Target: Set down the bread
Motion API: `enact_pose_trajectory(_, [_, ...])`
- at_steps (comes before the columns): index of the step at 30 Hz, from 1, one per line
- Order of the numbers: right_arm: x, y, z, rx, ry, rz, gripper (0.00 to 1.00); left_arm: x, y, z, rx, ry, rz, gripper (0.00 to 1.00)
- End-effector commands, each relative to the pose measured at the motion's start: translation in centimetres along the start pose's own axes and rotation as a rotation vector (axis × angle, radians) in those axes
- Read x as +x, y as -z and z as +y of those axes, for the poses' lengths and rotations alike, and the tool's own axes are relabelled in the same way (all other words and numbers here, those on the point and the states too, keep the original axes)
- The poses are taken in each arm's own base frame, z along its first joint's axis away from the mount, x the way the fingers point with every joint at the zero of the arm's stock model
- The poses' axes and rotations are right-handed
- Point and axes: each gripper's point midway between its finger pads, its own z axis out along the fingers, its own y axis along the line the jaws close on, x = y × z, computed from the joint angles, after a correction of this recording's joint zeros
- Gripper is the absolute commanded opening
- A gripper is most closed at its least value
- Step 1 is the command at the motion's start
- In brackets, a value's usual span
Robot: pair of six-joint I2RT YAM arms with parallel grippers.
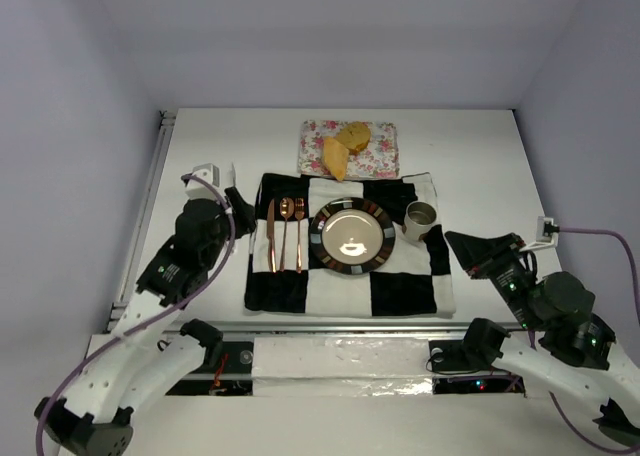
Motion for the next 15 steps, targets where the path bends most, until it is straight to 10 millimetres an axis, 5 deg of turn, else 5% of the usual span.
enact_pose_trajectory(1, [0.5,-0.1,-0.7,0.030,0.013,0.015,0.09,-2.6,-1.4,-0.8,-0.004,-0.029,-0.077,0.44])
enact_pose_trajectory(2, [0.6,-0.1,-0.6,0.028,0.014,0.019,0.00,-2.0,-2.3,-0.4,-0.028,-0.054,-0.064,0.40])
enact_pose_trajectory(6, [1.1,0.0,-0.5,0.016,0.025,0.044,0.00,-2.0,-5.2,1.9,-0.154,-0.084,-0.059,0.00])
enact_pose_trajectory(12, [1.4,0.3,-0.9,0.015,0.016,0.053,0.00,-0.9,-10.3,5.8,-0.251,-0.099,0.048,0.00])
enact_pose_trajectory(15, [1.4,0.4,-1.0,0.010,0.009,0.051,0.06,-0.1,-12.5,7.4,-0.292,-0.091,0.100,0.32])
